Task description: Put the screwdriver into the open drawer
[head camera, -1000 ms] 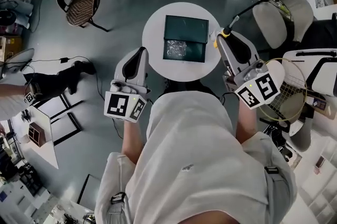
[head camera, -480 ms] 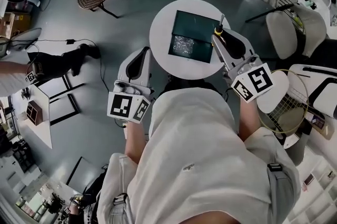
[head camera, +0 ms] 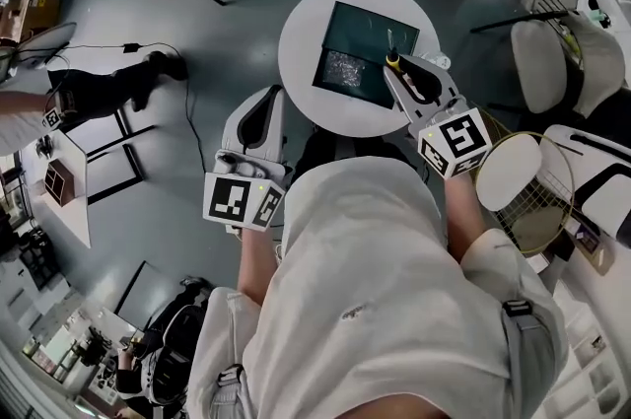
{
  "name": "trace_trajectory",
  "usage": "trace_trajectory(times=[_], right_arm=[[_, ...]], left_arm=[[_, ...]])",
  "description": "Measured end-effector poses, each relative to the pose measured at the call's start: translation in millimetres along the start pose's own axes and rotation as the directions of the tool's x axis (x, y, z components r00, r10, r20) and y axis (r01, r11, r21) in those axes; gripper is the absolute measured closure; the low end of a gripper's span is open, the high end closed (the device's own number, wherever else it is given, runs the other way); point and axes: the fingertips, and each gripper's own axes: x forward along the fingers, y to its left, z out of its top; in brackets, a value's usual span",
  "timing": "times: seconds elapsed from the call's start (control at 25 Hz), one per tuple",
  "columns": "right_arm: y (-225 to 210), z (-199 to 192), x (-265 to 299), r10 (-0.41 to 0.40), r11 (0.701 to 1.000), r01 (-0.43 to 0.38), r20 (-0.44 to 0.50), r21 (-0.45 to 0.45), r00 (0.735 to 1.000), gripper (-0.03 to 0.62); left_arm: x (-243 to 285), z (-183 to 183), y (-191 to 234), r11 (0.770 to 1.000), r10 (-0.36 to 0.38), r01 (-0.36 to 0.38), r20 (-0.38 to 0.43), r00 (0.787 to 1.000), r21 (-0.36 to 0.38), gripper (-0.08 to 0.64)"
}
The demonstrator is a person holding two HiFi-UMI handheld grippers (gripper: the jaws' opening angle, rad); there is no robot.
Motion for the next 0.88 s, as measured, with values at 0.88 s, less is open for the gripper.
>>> trace_trajectory(times=[0.88], right_arm=[[-14.3, -181.9, 65.3, 0.095, 0.987, -0.137, -0.386, -0.084, 0.917, 0.511]], left_arm=[[10.5, -47.1, -11.4, 0.989, 0.127, -0.132, -0.071, 0.989, -0.072, 0.549]])
